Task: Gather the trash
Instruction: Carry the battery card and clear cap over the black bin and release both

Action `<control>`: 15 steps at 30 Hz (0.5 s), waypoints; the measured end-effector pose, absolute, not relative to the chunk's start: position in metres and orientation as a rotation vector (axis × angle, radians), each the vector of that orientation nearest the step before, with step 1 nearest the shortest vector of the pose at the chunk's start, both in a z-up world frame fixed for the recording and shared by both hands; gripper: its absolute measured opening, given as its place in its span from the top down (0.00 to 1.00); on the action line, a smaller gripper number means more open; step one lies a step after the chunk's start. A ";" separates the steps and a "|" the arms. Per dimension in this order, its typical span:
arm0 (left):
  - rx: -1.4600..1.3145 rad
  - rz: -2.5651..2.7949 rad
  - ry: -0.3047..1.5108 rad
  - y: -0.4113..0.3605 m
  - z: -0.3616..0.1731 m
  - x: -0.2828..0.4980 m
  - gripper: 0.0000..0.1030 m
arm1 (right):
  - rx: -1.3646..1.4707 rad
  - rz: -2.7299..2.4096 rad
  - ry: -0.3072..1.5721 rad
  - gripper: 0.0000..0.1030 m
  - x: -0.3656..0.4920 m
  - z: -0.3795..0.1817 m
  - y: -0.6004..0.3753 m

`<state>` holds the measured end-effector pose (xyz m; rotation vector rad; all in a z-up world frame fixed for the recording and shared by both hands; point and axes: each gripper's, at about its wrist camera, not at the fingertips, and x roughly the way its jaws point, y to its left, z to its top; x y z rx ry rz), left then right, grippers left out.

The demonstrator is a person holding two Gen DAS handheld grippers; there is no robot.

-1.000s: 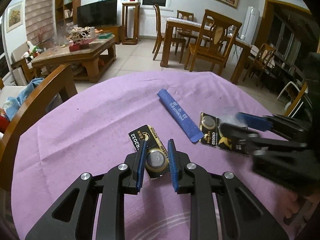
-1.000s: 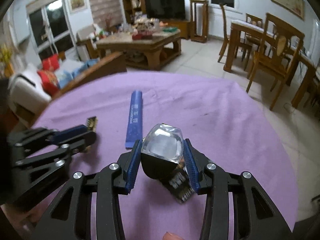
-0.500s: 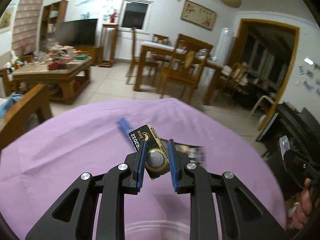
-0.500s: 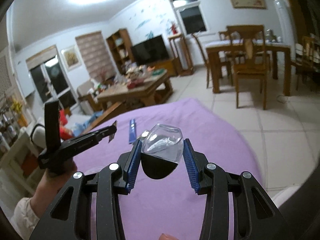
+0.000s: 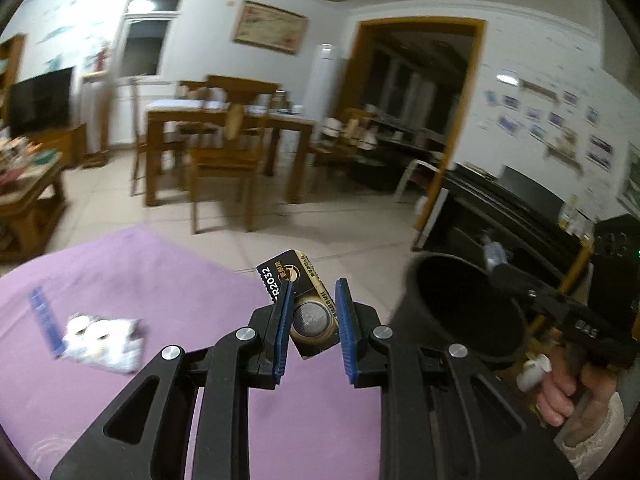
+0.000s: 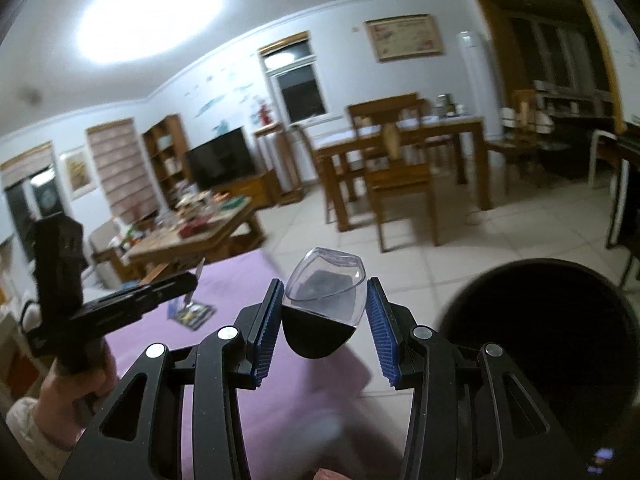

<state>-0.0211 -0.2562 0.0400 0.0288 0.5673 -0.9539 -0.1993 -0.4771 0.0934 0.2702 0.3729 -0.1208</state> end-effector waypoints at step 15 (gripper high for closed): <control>0.182 -1.204 0.560 -0.393 0.019 -0.096 0.79 | 0.370 -0.368 0.330 0.59 -0.286 0.067 -0.581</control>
